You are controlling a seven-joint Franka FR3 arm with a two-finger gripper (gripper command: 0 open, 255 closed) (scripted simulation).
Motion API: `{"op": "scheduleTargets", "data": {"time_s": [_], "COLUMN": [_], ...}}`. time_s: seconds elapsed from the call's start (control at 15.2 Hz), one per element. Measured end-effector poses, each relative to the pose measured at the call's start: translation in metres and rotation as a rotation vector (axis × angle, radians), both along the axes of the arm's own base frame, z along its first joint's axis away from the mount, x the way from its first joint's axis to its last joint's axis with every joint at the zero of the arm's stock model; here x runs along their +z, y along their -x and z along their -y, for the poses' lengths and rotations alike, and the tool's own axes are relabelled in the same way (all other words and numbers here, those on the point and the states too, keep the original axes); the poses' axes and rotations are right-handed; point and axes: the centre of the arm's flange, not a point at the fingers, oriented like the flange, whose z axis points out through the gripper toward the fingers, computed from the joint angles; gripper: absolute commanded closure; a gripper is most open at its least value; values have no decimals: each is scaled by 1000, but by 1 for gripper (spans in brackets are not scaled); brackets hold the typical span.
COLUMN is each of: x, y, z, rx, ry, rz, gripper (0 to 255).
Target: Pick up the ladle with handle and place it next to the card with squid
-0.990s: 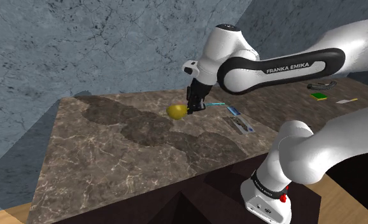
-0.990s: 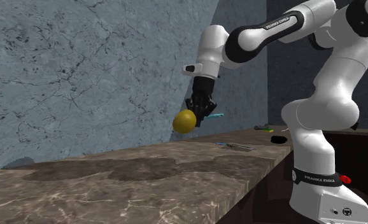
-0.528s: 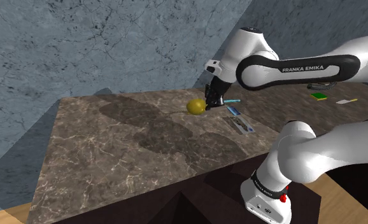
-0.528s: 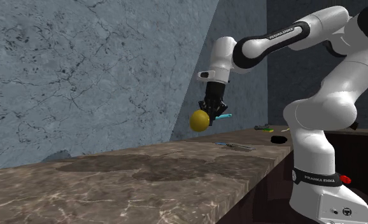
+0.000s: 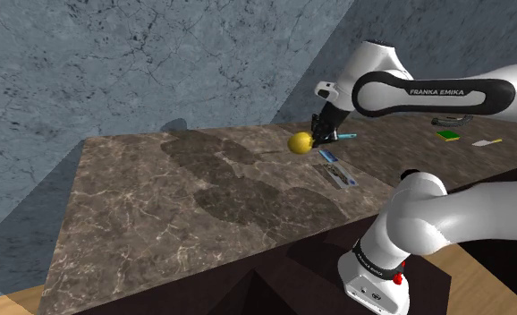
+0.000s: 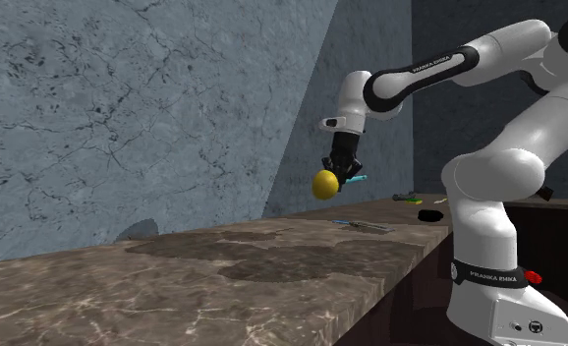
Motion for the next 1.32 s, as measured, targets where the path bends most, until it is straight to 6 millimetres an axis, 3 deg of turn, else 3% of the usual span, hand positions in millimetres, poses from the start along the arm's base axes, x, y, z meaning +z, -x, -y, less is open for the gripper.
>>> {"op": "scheduleTargets", "data": {"time_s": [1.32], "x": [-2], "y": [64], "z": [256], "rx": [0], "ry": [0], "rz": [0], "gripper": [255]}}
